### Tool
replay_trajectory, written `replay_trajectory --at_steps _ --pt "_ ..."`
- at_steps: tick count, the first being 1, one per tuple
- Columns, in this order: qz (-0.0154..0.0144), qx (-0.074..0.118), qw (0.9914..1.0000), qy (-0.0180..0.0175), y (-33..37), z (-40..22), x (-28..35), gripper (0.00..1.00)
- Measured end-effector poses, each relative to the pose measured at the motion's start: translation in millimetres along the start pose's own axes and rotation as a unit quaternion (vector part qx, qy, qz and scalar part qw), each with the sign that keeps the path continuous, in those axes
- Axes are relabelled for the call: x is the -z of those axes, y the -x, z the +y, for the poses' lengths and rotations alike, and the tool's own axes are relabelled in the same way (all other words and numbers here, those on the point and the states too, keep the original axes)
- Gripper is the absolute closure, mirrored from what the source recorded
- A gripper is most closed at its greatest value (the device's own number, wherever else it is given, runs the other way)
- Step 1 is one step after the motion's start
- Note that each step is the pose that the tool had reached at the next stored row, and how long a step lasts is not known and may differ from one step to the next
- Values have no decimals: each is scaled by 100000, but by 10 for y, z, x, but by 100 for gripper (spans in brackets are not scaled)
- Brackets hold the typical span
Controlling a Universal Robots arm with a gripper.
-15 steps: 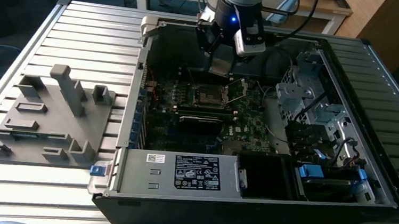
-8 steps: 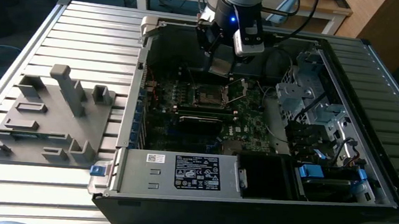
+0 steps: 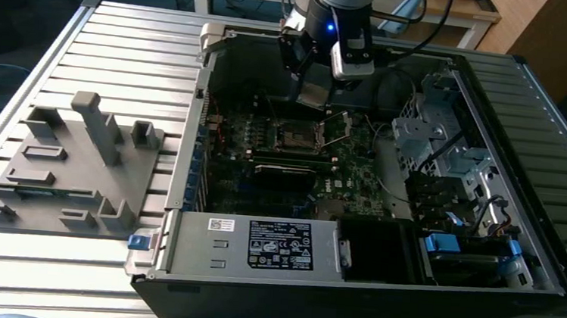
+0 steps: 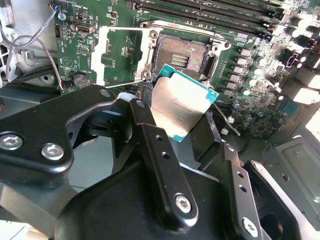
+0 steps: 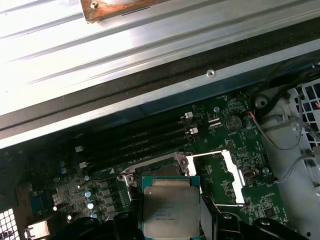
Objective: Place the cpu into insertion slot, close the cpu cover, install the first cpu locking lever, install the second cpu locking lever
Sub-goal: 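Place the cpu into insertion slot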
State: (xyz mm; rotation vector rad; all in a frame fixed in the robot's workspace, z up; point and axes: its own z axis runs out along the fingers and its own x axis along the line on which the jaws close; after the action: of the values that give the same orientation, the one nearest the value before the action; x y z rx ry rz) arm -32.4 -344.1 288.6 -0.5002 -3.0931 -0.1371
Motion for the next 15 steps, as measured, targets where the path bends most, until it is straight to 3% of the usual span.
replay_trajectory --at_steps 8,15 --pt "-179 -2092 99978 41 0 0 -1 46" --pt "-405 -4709 99888 92 0 0 -3 46"
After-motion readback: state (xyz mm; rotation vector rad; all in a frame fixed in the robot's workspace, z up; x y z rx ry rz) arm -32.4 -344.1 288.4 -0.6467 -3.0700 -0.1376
